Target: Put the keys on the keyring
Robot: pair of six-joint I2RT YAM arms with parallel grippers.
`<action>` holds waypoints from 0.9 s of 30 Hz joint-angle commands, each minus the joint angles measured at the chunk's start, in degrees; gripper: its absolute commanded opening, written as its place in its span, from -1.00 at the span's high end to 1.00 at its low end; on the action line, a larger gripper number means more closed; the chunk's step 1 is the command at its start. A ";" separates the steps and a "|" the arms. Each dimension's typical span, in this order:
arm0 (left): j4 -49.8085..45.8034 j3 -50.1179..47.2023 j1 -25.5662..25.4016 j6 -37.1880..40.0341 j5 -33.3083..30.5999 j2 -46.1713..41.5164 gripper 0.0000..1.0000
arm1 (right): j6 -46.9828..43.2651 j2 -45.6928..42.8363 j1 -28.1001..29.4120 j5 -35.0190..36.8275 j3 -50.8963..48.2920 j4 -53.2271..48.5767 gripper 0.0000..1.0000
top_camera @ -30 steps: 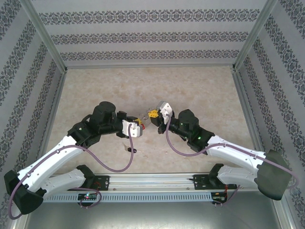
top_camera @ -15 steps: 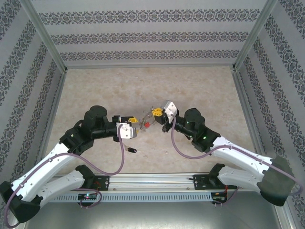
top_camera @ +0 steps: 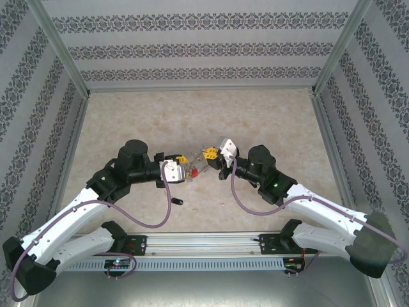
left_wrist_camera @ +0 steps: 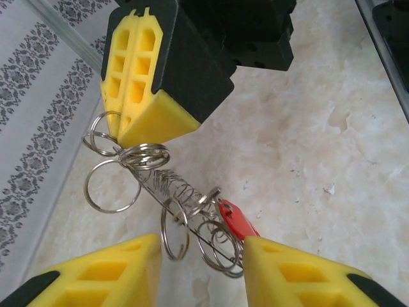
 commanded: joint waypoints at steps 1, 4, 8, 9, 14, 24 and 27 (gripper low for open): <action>4.51 -0.29 0.48 -1.40 1.72 0.18 0.33 | -0.89 -1.27 -0.10 -1.73 0.62 2.27 1.00; 4.24 0.12 0.52 -0.63 1.41 0.11 0.39 | -0.94 -1.38 -0.05 -1.81 0.62 2.10 1.00; 1.90 0.96 0.51 0.81 0.95 0.21 0.44 | -0.91 -1.39 -0.10 -1.88 0.70 2.15 1.00; 1.48 0.98 0.50 0.93 0.84 0.13 0.44 | -0.93 -1.40 -0.04 -1.91 0.71 2.17 1.00; 1.10 0.12 0.46 1.10 0.20 -0.67 0.29 | -1.03 -1.40 -0.10 -2.17 1.12 2.06 1.00; 1.32 -0.90 0.47 1.63 -0.86 -0.62 0.35 | -0.77 -1.29 -0.10 -2.59 1.56 2.01 1.00; 1.52 -0.98 0.51 1.93 -1.36 0.11 0.30 | -0.74 -1.18 -0.09 -2.69 1.67 2.26 1.00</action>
